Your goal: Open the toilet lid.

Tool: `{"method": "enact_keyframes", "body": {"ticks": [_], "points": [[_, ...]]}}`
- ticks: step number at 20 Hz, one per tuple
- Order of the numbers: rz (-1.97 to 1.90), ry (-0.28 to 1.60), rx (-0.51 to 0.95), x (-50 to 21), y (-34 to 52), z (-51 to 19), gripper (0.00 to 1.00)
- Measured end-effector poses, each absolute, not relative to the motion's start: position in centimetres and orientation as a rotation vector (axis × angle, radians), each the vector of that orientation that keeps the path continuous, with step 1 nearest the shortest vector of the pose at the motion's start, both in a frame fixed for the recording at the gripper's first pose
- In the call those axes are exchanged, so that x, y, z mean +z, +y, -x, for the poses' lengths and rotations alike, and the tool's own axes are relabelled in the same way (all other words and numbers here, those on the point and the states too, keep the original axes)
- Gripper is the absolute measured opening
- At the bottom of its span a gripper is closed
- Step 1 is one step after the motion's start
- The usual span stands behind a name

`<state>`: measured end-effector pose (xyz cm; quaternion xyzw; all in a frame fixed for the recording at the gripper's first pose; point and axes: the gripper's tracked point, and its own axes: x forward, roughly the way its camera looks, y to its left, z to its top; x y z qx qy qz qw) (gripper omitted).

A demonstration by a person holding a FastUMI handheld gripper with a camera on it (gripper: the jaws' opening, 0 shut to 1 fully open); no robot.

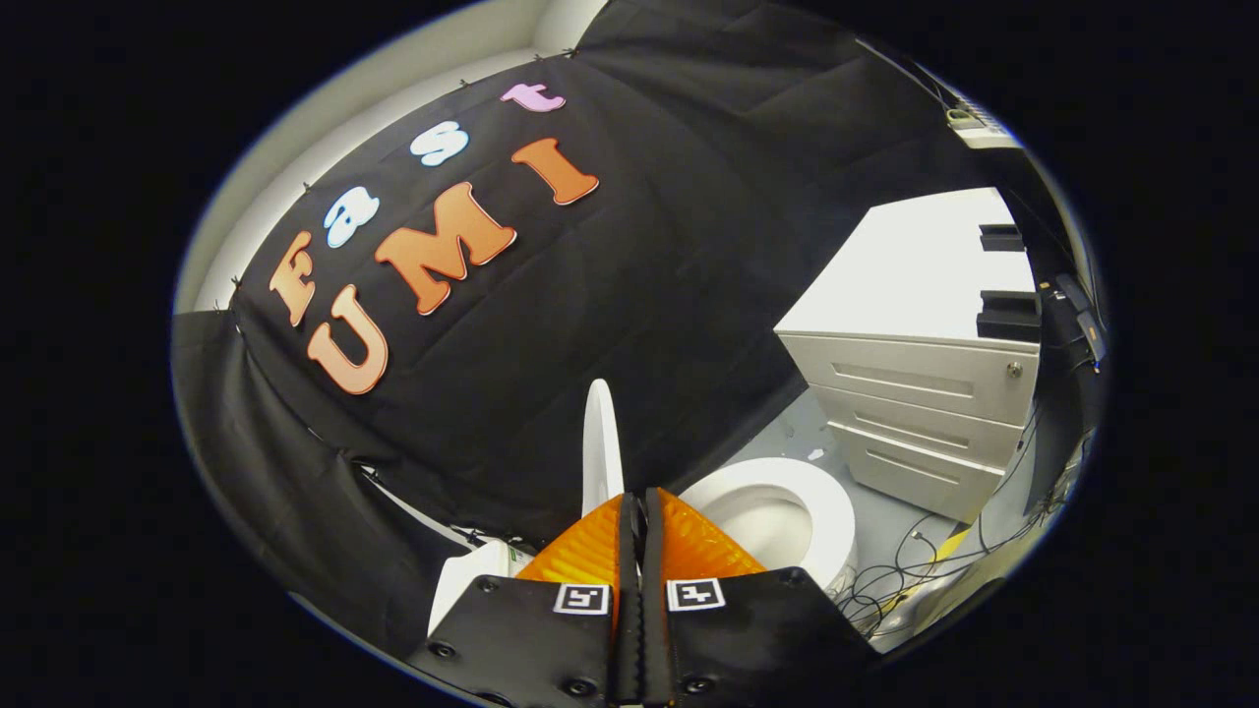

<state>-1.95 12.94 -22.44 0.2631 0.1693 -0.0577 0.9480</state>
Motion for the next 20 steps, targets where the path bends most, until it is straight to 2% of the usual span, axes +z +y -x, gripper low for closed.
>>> {"method": "enact_keyframes", "body": {"ticks": [20], "points": [[-0.36, 0.316, 0.003, -18.1, 23.1, 3.0, 0.08]]}}
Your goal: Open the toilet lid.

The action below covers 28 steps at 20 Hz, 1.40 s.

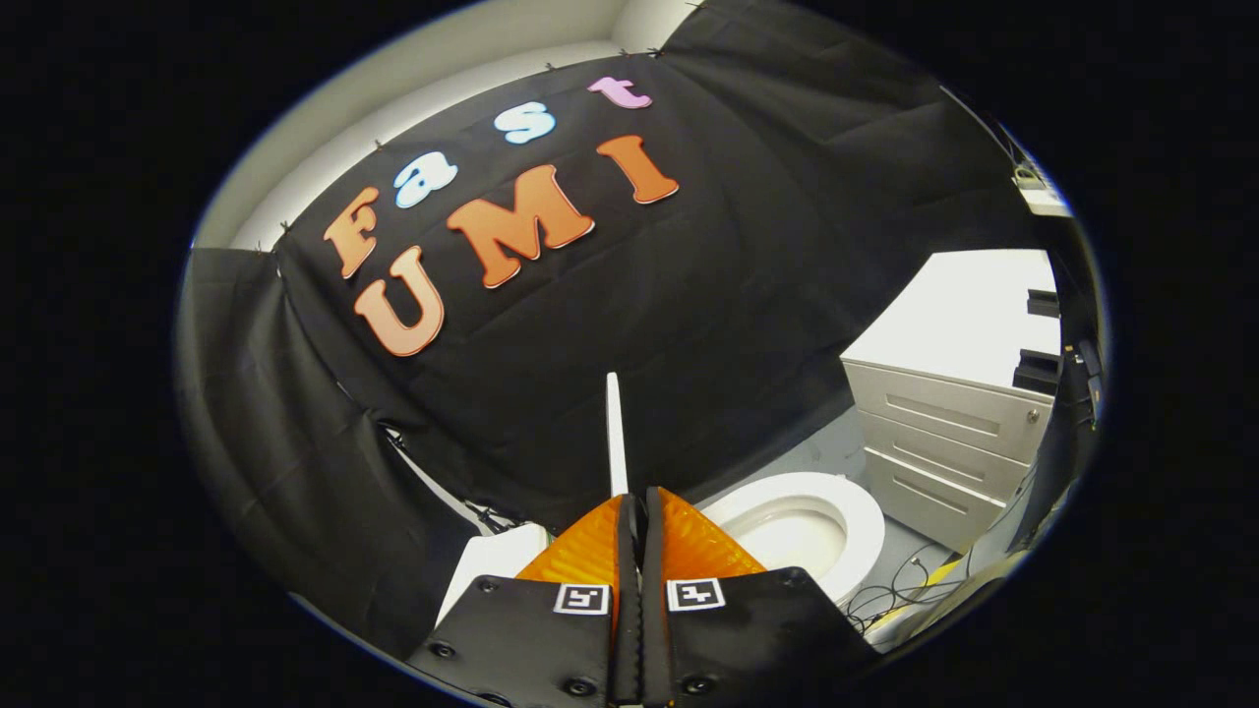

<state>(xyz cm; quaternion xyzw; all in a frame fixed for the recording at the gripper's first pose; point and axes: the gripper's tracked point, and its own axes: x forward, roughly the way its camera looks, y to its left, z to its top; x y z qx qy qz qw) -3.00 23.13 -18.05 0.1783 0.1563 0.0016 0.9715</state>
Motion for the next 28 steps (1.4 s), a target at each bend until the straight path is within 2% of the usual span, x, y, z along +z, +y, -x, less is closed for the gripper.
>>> {"method": "enact_keyframes", "body": {"ticks": [28], "points": [[-0.122, 0.282, 0.26, -15.8, 42.8, 6.6, 0.08]]}}
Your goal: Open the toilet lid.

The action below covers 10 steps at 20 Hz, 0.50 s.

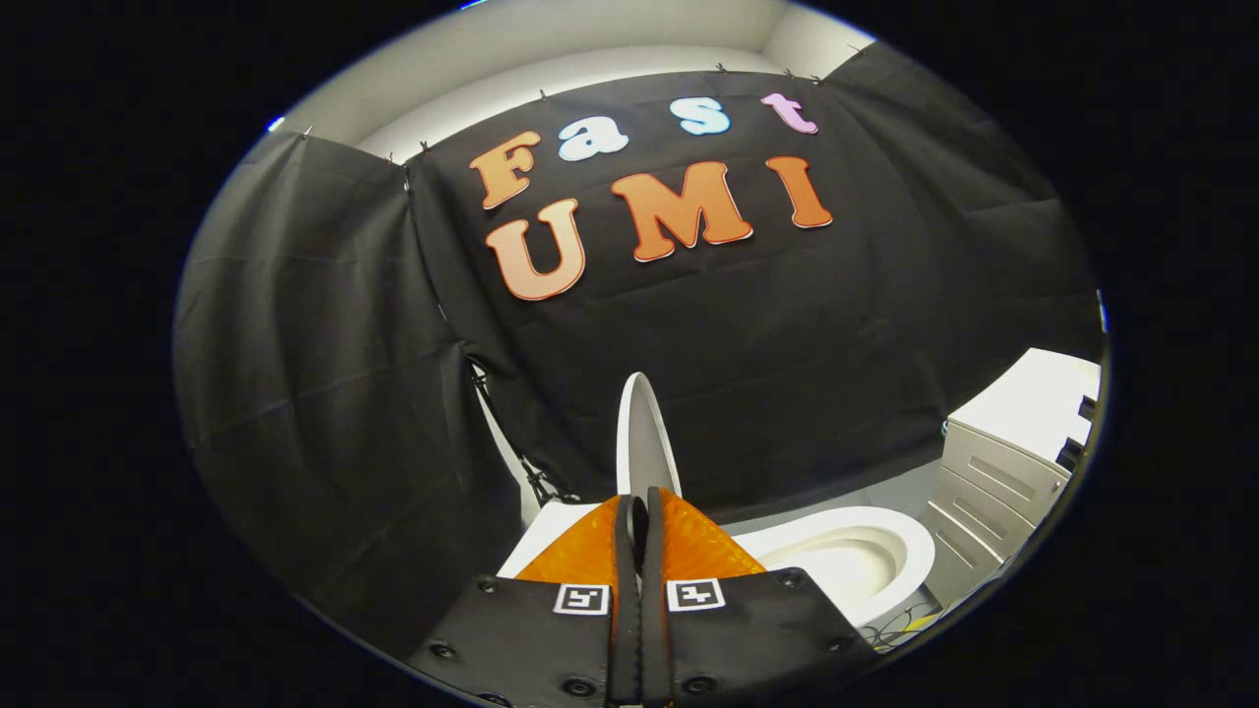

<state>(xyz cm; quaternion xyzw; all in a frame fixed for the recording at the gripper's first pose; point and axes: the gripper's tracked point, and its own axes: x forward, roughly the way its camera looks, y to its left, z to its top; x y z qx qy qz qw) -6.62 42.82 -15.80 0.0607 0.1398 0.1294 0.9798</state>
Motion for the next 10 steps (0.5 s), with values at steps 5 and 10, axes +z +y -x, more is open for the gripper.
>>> {"method": "enact_keyframes", "body": {"ticks": [5, 10], "points": [[-0.069, 0.283, 0.302, -16.3, 46.0, 7.3, 0.08], [-0.052, 0.297, 0.335, -17.0, 49.3, 8.3, 0.08]]}}
